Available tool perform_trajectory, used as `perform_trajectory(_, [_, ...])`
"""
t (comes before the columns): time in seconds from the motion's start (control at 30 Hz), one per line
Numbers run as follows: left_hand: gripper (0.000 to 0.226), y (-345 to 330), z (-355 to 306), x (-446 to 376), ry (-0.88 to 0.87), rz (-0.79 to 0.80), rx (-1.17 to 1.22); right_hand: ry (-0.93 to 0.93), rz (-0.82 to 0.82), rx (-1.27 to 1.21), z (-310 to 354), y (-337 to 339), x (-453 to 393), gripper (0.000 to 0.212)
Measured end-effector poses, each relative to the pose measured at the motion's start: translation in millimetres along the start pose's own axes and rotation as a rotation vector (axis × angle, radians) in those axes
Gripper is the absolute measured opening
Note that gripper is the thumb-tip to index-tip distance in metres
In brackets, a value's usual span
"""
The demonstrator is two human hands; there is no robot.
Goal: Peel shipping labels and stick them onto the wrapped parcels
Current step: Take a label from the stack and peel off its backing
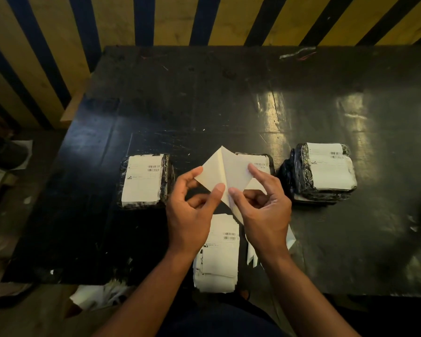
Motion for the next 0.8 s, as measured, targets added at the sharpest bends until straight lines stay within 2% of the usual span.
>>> perform_trajectory(0.4, [0.059,37,43,-19,-0.008,0.094,-0.278,-0.059,-0.026,0.137,-50,41,-8,0.06])
perform_trajectory(0.6, [0.061,66,59,-30,0.016,0.085,-0.379,-0.075,-0.122,0.319,-74,82,-14,0.061])
perform_trajectory(0.8, [0.065,81,69,-33,0.018,0.076,-0.442,-0.01,-0.229,0.481,-85,125,-18,0.06])
Point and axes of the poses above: each hand's wrist, its own x-axis away from the middle knuckle, its own y-axis out of the back of the hand, z = x × y, the point moved 1 cm from there along -x, towards the middle knuckle, and after that the axes turned 1 degree about y, right-handed, at the moved point
